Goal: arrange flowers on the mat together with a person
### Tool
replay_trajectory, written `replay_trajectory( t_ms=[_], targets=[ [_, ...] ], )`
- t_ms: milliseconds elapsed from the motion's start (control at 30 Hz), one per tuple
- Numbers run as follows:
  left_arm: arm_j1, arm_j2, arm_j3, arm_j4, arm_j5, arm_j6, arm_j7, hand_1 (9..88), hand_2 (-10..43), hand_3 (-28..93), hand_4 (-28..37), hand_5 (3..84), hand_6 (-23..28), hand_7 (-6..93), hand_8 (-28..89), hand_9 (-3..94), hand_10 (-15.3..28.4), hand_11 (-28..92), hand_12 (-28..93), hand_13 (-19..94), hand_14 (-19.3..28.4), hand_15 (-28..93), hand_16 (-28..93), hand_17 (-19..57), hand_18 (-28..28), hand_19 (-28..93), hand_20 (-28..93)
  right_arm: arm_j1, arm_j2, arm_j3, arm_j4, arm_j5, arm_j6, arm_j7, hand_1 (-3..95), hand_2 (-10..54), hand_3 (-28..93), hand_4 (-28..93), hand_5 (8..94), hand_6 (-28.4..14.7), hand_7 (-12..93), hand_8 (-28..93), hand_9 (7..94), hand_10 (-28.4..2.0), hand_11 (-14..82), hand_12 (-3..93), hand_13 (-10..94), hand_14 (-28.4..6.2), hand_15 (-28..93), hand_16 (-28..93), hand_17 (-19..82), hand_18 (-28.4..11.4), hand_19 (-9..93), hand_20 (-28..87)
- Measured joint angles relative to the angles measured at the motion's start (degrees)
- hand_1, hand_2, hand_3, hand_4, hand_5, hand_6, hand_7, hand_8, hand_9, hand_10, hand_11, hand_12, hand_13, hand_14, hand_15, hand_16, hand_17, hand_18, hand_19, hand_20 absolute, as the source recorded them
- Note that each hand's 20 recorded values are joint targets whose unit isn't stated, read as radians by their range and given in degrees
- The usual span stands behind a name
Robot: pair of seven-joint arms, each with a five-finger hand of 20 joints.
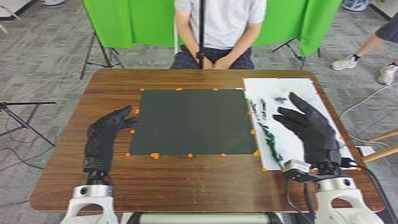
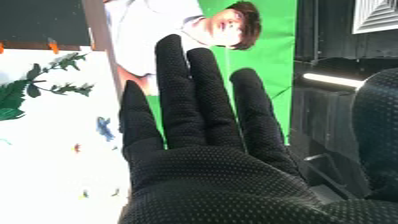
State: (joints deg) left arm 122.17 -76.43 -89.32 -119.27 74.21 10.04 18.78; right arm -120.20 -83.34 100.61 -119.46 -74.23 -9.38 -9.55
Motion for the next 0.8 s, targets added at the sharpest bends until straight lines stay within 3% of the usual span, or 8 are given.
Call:
replay_trajectory(
  t_ms=[167,800],
  targets=[
    [0.0,0.00,0.00,0.00,-0.01,0.00,0.00,27.3,2.7,67,-19.2,52.1,3.2,16.9,-7,59.4,15.4,27,14,42,18.2,23,-1,8.4,13.6,12,19,-0.1,0.0,0.1,0.0,0.0,-0.1,0.0,12.4,4.4,70,-17,47.4,-2.1,11,-8,52.0,-16.0,6.5,13.5,46,-15.6,16,13,18,-17.3,6,23],
    [0.0,0.00,0.00,0.00,-0.16,0.39,0.12,27.3,2.5,67,-19.4,52.1,3.3,16.8,-7,58.1,15.6,26,14,42,18.2,24,-1,9.6,13.0,13,19,0.0,0.0,0.5,-0.1,-0.4,-0.9,0.1,12.3,4.4,70,-17,48.9,-1.9,12,-9,52.3,-16.0,6.6,13.8,45,-15.7,15,14,18,-17.4,6,23]
  ],
)
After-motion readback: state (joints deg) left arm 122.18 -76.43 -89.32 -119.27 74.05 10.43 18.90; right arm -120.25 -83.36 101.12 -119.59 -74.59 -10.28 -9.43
